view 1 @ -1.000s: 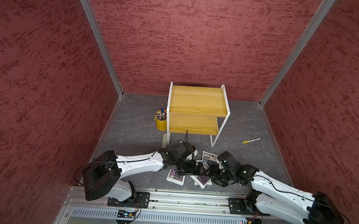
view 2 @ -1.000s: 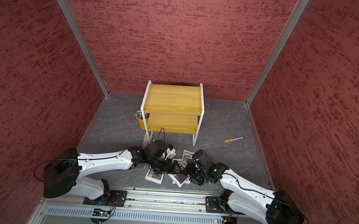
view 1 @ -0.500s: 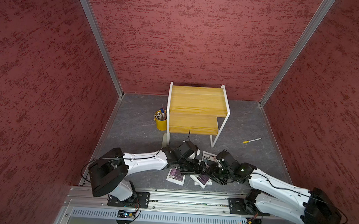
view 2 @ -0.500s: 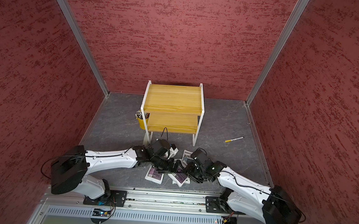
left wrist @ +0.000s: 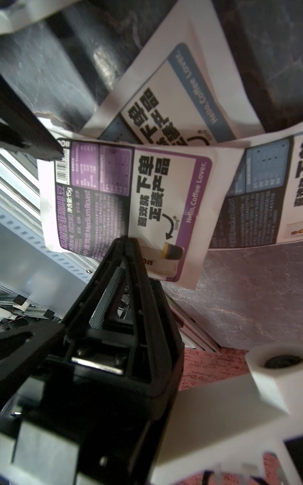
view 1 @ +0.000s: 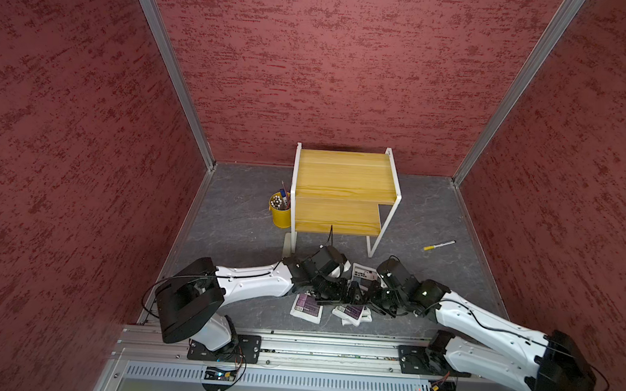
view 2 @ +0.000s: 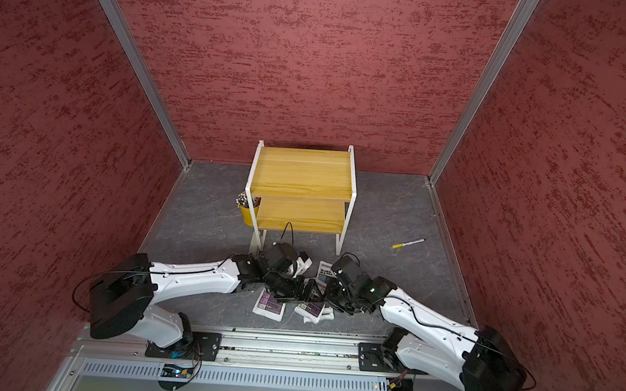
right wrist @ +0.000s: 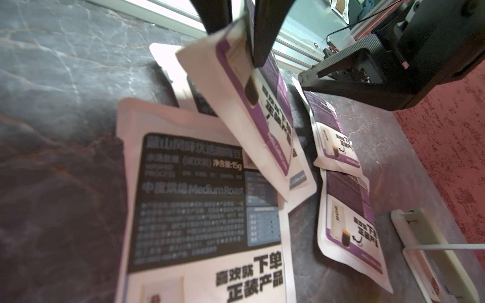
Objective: Place the bagged coffee beans on the shelf by color
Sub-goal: Pick up the bagged coffee beans at the center of the board, then place the bagged coffee beans on the shelf.
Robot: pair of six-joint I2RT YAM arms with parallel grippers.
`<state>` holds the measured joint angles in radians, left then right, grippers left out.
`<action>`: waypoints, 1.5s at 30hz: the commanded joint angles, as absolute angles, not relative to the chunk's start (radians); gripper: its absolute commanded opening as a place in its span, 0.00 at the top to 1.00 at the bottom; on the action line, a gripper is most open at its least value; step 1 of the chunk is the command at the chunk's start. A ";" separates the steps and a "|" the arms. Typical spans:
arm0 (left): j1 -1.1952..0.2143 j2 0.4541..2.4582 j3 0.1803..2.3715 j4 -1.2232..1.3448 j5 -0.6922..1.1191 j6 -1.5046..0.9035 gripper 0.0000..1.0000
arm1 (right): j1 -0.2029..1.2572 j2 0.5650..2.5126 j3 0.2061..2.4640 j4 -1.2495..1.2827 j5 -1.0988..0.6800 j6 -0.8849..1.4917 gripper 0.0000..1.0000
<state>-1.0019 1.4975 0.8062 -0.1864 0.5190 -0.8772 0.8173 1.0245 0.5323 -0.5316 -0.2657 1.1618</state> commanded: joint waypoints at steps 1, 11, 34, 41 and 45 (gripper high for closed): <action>-0.988 1.447 0.824 -0.207 0.525 -0.854 0.00 | 0.823 0.996 0.566 -0.596 -0.227 1.150 0.87; -0.868 1.197 0.825 -0.334 0.550 -0.829 0.00 | 0.824 0.899 0.717 -0.682 -0.239 1.078 0.90; -0.176 0.809 1.043 -0.633 0.910 -0.813 0.00 | 0.730 1.418 1.937 -0.981 -0.464 0.748 0.94; -0.135 0.815 1.069 -0.668 0.893 -0.795 0.00 | 0.595 1.765 2.397 -1.119 -0.611 0.685 0.94; -0.091 0.835 1.102 -0.773 0.903 -0.715 0.00 | 0.546 1.876 2.520 -1.124 -0.667 0.688 0.94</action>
<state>-0.1188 0.8257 1.0630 -0.6933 0.8845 -0.7891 0.5724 1.8492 2.4504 -1.0718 -0.5854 0.7155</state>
